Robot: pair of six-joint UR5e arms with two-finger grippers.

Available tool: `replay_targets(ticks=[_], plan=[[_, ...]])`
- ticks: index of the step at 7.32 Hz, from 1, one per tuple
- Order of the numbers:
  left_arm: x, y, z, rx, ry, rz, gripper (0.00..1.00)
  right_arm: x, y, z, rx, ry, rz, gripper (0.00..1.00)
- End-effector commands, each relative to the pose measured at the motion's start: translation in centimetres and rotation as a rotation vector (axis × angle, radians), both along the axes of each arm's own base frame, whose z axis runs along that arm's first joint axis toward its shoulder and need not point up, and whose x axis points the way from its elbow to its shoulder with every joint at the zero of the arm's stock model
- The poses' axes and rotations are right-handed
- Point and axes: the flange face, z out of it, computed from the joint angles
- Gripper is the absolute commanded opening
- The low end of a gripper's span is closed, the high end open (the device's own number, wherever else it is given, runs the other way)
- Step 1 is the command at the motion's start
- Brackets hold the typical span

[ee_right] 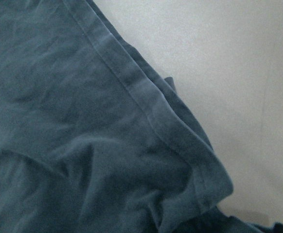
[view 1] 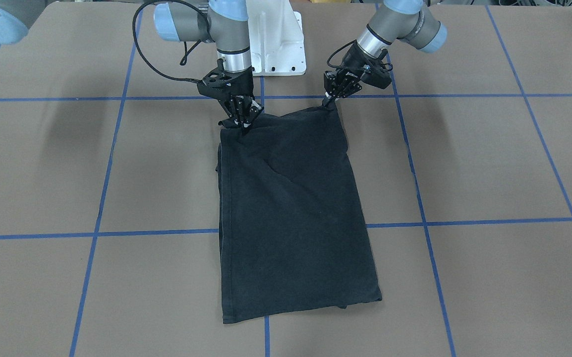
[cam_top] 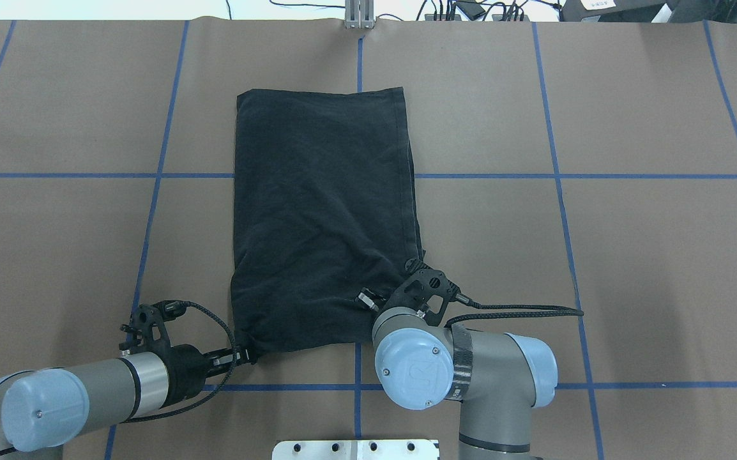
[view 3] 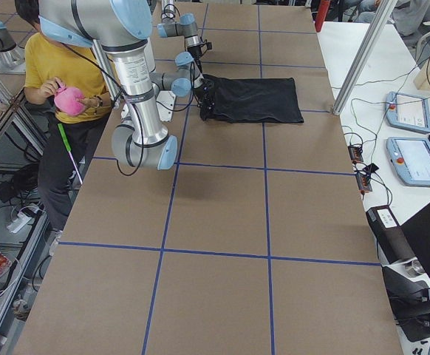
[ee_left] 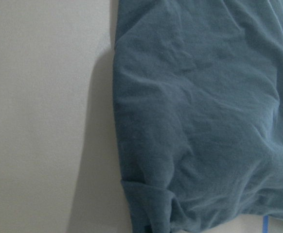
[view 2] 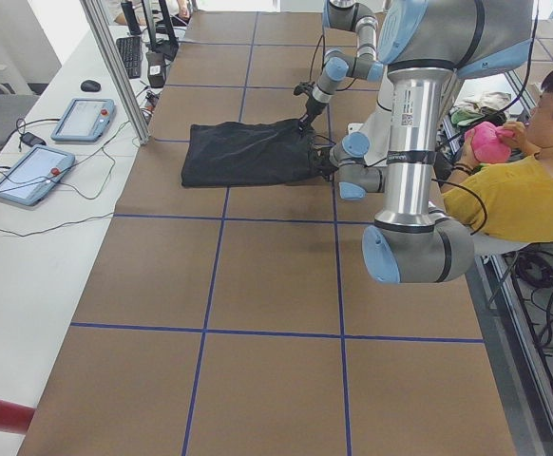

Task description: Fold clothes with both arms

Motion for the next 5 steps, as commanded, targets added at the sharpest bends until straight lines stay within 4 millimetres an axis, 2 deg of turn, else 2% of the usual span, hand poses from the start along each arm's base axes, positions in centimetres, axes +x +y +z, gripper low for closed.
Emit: replay_targets(ticks=[1,2,3,4,5], plan=[[0.1,0.0,-0.5,0.001,0.009,0.003,0.0,1.1,-1.0,-0.7,0.004,-0.011,0.009,0.0],[-0.3,0.2,-1.5,0.004,0.03,0.01,0.0,1.9,-0.9,-1.0,0.007,-0.024,0.006,0.0],[-1.9,0.3,-3.4,0.01,0.069,0.01,0.0,2.8,-0.5,-1.6,0.009,-0.042,0.002,0.0],[-2.6,0.5,-4.7,0.014,0.098,0.012,0.0,3.7,1.5,-1.7,0.009,-0.044,-0.027,0.0],[-3.4,0.9,-6.2,0.014,0.129,0.034,0.0,5.8,5.0,-2.3,0.01,-0.039,-0.075,0.0]])
